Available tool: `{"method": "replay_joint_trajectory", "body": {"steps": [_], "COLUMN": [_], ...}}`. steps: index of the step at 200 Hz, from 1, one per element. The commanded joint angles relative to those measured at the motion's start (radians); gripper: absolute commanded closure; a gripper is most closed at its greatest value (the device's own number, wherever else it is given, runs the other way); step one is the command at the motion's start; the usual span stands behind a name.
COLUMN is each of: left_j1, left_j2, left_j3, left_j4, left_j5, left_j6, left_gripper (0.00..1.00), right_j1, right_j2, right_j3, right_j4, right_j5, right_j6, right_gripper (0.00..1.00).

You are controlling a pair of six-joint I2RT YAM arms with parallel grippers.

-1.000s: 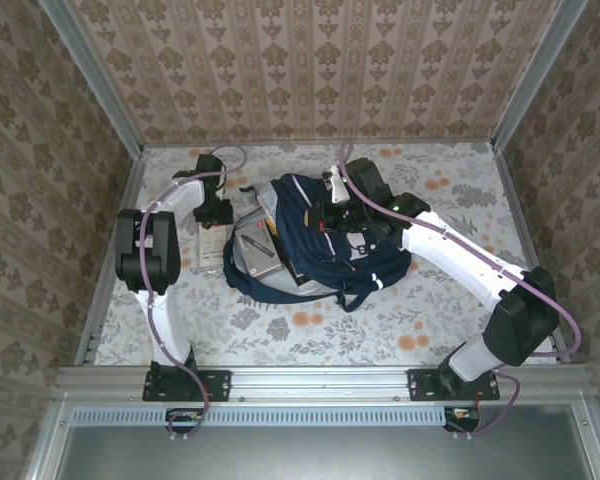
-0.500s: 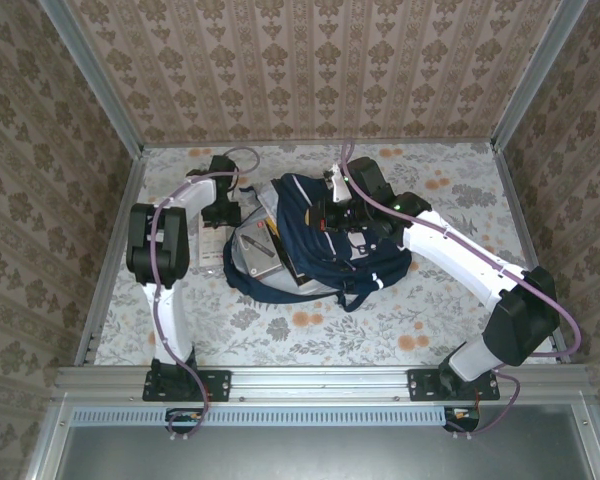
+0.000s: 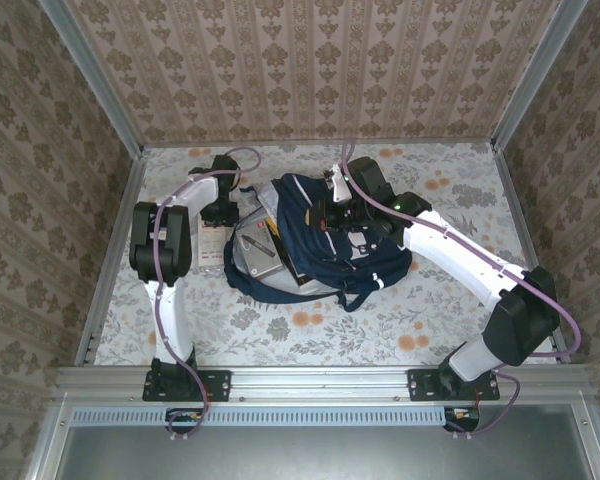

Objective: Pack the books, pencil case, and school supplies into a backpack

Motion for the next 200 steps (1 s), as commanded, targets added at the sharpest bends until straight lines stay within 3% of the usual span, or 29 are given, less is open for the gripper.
{"method": "replay_joint_trajectory", "body": {"steps": [1,13,92,108,130,174,200], "left_j1": [0.023,0.028,0.041,0.038,0.029,0.027,0.028], "left_j2": [0.042,0.038,-0.13,-0.132,-0.113,-0.011,0.041], "left_j3": [-0.015,-0.02,0.012,0.029,0.041,0.09,0.142], "left_j4": [-0.065,-0.064,-0.07,-0.072,-0.069,-0.094,-0.105], "left_j5": [0.01,0.017,0.089,0.12,0.126,0.095,0.056], "left_j6": [-0.004,-0.002,-0.021,-0.001,0.01,0.003,0.005], "left_gripper": [0.89,1.0,1.0,0.77,0.61,0.56,0.47], "right_j1": [-0.022,-0.022,-0.022,-0.022,-0.021,-0.022,-0.022], "right_j2": [-0.023,-0.025,-0.041,-0.045,-0.046,-0.05,-0.052], "right_j3": [0.004,0.005,-0.01,-0.017,-0.026,-0.028,-0.029], "right_j4": [-0.007,-0.008,-0.005,0.0,0.007,-0.002,-0.007], "right_j5": [0.023,0.022,0.026,0.026,0.025,0.03,0.031], "right_j6": [0.004,0.002,0.006,0.012,0.015,0.008,0.009], "right_gripper": [0.99,0.99,0.99,0.98,0.98,0.98,0.98]}}
